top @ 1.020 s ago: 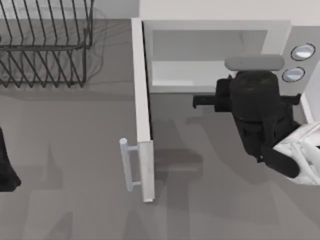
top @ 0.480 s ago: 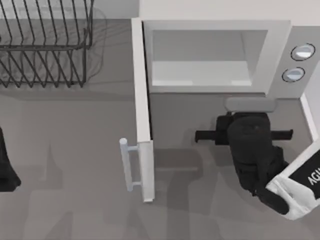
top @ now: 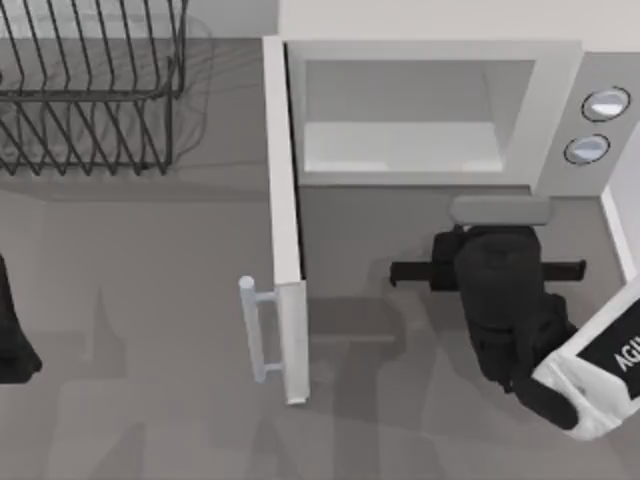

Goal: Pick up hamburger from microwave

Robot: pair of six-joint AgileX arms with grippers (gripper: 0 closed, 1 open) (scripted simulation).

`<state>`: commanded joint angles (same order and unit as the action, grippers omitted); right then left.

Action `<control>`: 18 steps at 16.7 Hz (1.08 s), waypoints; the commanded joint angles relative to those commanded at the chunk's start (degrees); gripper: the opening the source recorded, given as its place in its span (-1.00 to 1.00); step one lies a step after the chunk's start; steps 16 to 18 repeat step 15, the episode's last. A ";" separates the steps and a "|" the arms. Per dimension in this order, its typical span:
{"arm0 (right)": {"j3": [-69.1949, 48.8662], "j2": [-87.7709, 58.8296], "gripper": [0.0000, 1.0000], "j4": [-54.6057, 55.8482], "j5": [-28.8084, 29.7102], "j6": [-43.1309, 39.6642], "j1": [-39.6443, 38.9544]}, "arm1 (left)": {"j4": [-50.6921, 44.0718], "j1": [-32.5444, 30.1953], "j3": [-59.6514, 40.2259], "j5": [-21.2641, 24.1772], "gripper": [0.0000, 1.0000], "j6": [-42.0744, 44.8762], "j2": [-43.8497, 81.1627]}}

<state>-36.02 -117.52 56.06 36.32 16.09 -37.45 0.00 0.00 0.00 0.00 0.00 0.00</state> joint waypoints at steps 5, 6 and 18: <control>0.00 0.00 0.36 0.00 0.00 0.00 0.00 | 0.00 0.00 0.00 0.00 1.00 0.00 0.00; 0.00 0.00 0.51 0.00 0.00 0.00 0.00 | 0.00 0.00 0.00 0.00 1.00 0.00 0.00; 0.00 0.00 1.00 0.00 0.00 0.00 0.00 | 0.00 0.00 0.00 0.00 1.00 0.00 0.00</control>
